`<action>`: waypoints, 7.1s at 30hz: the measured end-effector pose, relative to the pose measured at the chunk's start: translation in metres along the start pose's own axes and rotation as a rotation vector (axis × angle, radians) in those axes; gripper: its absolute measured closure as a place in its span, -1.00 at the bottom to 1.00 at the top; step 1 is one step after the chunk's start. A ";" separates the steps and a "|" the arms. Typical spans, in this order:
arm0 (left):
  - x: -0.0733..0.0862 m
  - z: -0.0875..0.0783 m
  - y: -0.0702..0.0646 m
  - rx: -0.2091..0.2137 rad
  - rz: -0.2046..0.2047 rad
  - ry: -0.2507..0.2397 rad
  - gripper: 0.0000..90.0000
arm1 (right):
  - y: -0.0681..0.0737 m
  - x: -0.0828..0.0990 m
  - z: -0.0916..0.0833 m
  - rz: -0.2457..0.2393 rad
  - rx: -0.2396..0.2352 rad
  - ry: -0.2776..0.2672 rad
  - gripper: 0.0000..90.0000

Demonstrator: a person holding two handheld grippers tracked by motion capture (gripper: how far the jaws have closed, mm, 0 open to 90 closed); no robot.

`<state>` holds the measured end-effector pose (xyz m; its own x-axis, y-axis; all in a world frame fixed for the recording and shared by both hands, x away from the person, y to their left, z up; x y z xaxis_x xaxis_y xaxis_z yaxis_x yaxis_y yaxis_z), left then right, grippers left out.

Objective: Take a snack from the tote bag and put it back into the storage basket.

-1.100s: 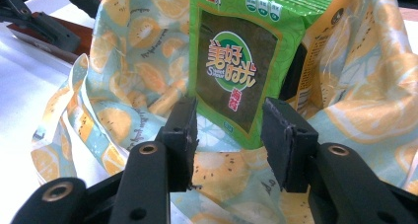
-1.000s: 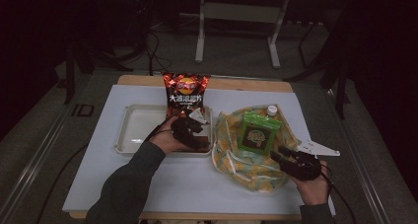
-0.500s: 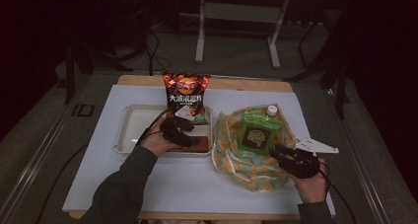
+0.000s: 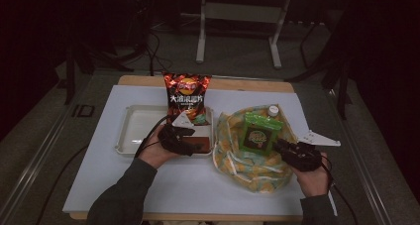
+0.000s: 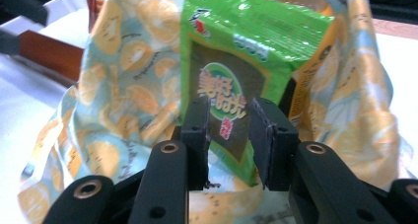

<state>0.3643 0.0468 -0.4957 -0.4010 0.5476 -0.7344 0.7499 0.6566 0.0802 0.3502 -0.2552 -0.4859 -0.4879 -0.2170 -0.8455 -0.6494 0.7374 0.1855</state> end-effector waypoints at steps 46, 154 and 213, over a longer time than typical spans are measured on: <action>0.071 -0.002 -0.038 0.036 -0.036 -0.118 -0.25 | -0.034 -0.026 0.033 -0.007 -0.045 0.018 0.32; 0.091 0.000 -0.041 0.034 -0.066 -0.077 -0.20 | 0.051 -0.110 -0.031 -0.199 -0.316 -0.184 0.98; 0.091 0.003 -0.040 0.041 -0.067 -0.071 -0.21 | 0.109 -0.139 0.027 -0.275 -0.433 -0.163 0.98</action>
<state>0.2990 0.0690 -0.5680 -0.4140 0.4641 -0.7831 0.7441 0.6681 0.0025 0.3627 -0.1272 -0.3620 -0.1910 -0.2375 -0.9524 -0.9386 0.3283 0.1064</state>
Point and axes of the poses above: each handheld gripper's, and its own axes: z roughly forward along the jaws, x roughly out of its underside, y roughly to its left, the point moved 8 cm from there along z, roughly forward along the jaws, and after that the axes turned 10 degrees about -x, right-handed, at the moved point
